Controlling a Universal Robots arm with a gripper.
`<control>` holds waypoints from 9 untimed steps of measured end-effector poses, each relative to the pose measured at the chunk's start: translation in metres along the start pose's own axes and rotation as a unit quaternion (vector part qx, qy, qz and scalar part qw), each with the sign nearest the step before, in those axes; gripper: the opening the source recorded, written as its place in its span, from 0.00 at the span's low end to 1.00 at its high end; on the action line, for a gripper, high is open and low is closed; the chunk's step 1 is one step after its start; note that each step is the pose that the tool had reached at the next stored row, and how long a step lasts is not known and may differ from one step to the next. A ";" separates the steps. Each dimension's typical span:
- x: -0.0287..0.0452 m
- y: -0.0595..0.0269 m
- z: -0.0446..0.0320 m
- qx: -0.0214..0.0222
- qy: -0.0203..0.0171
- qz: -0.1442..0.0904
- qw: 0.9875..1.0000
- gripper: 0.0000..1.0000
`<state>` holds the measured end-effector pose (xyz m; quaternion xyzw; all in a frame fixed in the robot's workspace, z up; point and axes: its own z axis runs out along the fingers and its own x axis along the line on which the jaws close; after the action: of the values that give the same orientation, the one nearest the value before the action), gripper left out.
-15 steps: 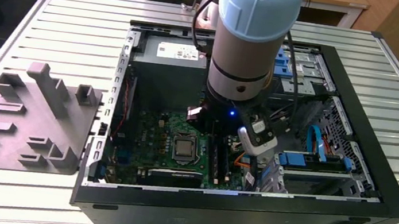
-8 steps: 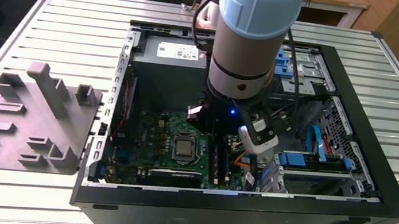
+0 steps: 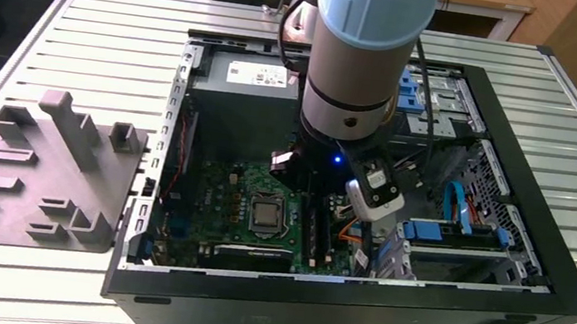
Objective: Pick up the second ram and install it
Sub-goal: 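Insert the second ram into the second slot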
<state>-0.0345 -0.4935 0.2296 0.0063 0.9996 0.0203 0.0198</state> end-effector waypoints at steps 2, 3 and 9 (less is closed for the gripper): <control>0.0000 -0.0001 0.0000 0.005 0.000 0.001 1.000 0.11; 0.0000 -0.0001 0.0000 0.006 0.000 0.002 1.000 0.11; 0.0000 0.0000 0.0001 0.006 0.000 0.003 1.000 0.11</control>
<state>-0.0344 -0.4936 0.2295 0.0090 0.9997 0.0146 0.0199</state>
